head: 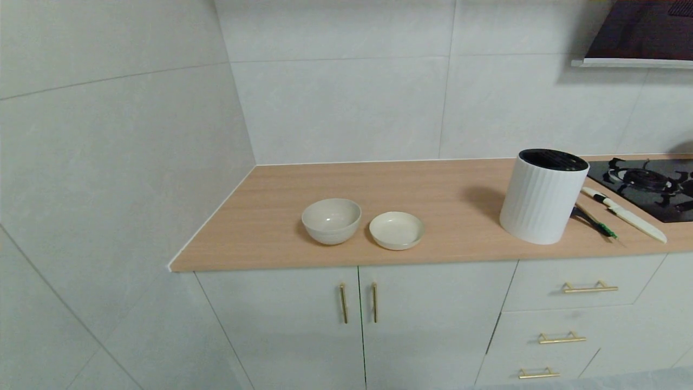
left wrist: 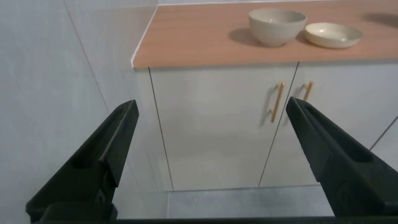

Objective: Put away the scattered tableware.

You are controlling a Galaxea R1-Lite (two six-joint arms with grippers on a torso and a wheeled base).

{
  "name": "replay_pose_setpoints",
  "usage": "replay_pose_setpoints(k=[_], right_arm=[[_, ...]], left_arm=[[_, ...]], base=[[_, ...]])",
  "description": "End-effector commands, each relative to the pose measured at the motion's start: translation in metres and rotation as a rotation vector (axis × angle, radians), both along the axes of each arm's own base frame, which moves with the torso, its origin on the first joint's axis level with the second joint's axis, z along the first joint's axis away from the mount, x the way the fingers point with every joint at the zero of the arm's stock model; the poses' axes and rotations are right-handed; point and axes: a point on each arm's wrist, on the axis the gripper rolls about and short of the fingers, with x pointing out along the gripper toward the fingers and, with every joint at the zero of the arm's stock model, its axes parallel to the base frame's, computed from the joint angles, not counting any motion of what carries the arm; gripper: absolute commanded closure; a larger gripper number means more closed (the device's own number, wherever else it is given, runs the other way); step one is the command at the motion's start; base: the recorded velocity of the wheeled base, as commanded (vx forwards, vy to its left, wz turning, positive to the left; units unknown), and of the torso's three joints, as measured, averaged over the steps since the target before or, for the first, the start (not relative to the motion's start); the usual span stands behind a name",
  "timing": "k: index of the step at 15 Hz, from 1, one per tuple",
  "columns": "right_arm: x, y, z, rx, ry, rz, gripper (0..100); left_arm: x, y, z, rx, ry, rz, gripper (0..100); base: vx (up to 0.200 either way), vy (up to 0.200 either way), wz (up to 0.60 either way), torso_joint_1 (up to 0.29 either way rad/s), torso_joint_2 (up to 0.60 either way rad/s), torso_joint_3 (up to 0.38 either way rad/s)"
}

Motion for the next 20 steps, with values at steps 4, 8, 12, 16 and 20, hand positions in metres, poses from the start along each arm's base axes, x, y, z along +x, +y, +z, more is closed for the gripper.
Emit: replay_pose_setpoints(k=[4,8,12,16,20], right_arm=[[0.0,0.0,0.0,0.001,-0.001,0.0,0],[0.0,0.0,0.0,0.001,-0.001,0.0,0],[0.0,0.0,0.0,0.001,-0.001,0.0,0],[0.0001,0.0,0.0,0.001,0.001,0.0,0],[0.0,0.0,0.0,0.001,-0.001,0.0,0]], left_arm=[[0.0,0.0,-0.0001,0.0,0.001,0.0,0],[0.0,0.0,-0.0001,0.0,0.001,0.0,0],[0.0,0.0,-0.0001,0.0,0.001,0.0,0],[0.0,0.0,-0.0001,0.0,0.001,0.0,0],[0.0,0.0,-0.0001,0.0,0.001,0.0,0]], base=[[0.0,0.0,0.0,-0.246,0.55,0.303],[0.0,0.0,0.0,-0.222,0.52,0.293],[0.0,0.0,0.0,-0.21,0.5,0.298],[0.0,0.0,0.0,-0.187,0.48,0.301],[0.0,0.0,0.0,-0.16,0.47,0.308]])
